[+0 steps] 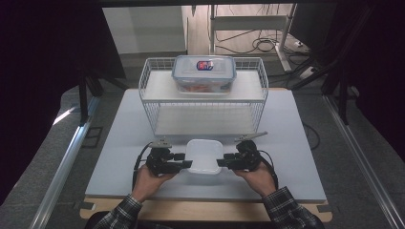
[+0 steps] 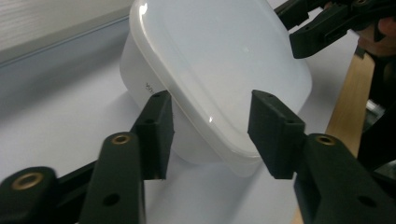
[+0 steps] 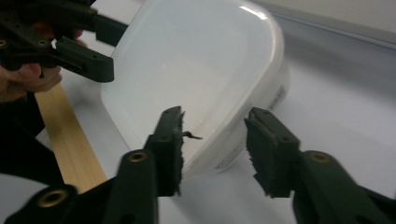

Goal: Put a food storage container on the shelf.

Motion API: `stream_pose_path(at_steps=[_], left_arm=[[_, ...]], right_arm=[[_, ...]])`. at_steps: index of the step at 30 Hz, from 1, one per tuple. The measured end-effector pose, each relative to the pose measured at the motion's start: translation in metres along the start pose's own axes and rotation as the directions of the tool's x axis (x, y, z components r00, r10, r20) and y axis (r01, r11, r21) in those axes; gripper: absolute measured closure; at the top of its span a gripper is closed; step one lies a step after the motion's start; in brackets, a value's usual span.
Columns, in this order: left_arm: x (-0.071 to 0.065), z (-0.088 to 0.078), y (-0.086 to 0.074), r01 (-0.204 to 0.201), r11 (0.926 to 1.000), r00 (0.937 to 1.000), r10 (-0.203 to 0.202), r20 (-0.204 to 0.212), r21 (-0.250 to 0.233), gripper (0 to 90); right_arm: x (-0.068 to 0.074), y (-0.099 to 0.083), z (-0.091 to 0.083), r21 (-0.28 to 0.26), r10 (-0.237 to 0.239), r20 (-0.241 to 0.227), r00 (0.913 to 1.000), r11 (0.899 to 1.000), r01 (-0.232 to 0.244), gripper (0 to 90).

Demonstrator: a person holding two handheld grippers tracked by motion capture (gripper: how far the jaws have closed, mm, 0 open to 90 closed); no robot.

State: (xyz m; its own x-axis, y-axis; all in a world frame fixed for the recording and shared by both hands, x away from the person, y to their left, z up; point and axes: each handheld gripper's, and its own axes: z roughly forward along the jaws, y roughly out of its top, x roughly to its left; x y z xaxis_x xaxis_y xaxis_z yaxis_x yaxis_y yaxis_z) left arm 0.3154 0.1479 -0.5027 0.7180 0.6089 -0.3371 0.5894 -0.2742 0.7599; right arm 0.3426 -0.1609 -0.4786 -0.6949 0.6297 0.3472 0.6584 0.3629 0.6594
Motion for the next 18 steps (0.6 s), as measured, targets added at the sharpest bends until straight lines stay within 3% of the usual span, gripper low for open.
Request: stream_pose_path(at_steps=[4, 9, 11, 18], left_arm=[[-0.0032, -0.0012, 0.0010, -0.001, 1.0000, 0.9991, 0.001, -0.042, -0.007, 62.7], [-0.0022, -0.0029, 0.0007, 0.026, 0.9992, 0.9984, -0.028, -0.050, -0.030, 69.9], [-0.0033, -0.0019, 0.0005, 0.017, 0.9995, 0.9973, -0.019, -0.072, -0.025, 77.2], [-0.0029, 0.0006, 0.0014, 0.044, 0.9983, 0.9948, -0.048, -0.090, -0.038, 78.2]], right_arm=[[-0.0014, 0.0008, -0.0042, -0.030, 0.028, 0.007, 0.9996, 0.999, -0.028, 68.2], [-0.0039, 0.0001, -0.0064, -0.057, 0.068, 0.001, 0.9977, 0.996, -0.068, 75.4], [-0.0042, 0.0002, -0.0075, -0.074, 0.065, 0.020, 0.9977, 0.995, -0.063, 78.3], [-0.0013, 0.0010, -0.0064, -0.101, 0.046, 0.054, 0.9975, 0.994, -0.040, 78.5]])
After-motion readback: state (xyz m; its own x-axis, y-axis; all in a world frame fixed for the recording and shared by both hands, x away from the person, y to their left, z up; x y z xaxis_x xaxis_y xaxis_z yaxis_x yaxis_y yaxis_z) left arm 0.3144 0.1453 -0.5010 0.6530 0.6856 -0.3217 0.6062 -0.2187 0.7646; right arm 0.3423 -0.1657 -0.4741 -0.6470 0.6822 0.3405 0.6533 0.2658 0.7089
